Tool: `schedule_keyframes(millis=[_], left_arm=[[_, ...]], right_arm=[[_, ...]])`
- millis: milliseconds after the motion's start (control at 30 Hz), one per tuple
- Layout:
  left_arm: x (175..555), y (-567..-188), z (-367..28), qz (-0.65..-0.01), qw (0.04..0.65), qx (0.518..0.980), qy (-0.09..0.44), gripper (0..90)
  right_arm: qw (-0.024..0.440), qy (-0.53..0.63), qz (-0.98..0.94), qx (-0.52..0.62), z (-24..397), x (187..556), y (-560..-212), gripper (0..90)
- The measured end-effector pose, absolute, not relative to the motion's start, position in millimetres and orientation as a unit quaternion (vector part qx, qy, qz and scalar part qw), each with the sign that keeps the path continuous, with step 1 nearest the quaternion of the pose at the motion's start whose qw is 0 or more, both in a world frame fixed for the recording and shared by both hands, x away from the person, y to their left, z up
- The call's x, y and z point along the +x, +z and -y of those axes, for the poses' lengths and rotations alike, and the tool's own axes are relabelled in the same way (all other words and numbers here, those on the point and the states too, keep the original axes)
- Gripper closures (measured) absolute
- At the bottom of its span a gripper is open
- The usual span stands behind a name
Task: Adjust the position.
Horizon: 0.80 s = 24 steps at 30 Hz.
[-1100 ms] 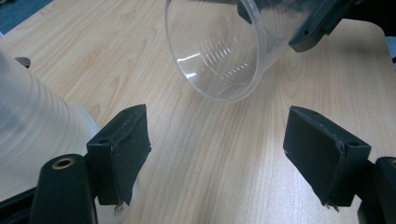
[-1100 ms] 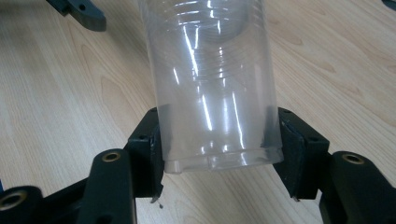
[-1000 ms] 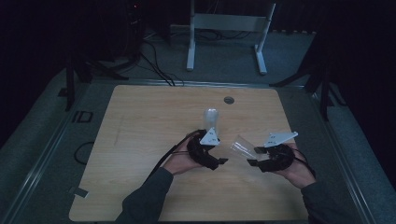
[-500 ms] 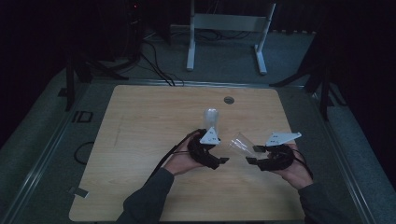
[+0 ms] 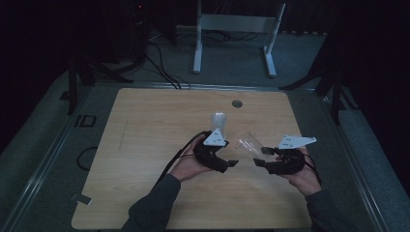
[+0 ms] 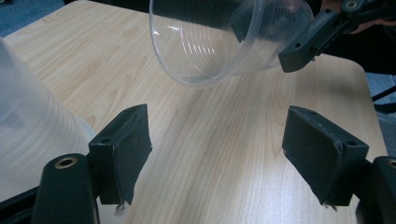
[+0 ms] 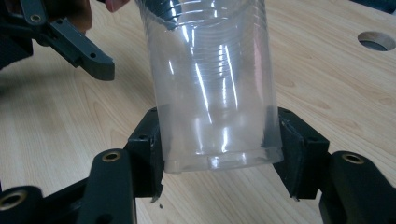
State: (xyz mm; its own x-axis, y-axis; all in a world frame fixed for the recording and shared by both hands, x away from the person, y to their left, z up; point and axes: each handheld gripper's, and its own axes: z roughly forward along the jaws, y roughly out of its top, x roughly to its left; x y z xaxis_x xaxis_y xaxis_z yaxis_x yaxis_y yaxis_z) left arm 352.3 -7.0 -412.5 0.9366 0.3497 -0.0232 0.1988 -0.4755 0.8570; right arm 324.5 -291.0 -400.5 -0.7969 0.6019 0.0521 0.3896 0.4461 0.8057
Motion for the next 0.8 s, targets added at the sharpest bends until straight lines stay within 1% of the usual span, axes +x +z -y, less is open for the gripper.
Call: schedule_keyframes(millis=[433, 800], left_arm=[[357.4, -412.3, 7.4, -0.168, 0.518, 0.838, 0.045, 23.2], [359.4, -409.2, 5.9, -0.174, 0.538, 0.824, 0.03, 24.0]], right_arm=[[0.124, 0.465, -0.821, 0.305, 292.0, 322.6, -401.3, 42.0], [0.129, 0.483, -0.811, 0.303, 290.6, 319.8, -399.0, 42.0]])
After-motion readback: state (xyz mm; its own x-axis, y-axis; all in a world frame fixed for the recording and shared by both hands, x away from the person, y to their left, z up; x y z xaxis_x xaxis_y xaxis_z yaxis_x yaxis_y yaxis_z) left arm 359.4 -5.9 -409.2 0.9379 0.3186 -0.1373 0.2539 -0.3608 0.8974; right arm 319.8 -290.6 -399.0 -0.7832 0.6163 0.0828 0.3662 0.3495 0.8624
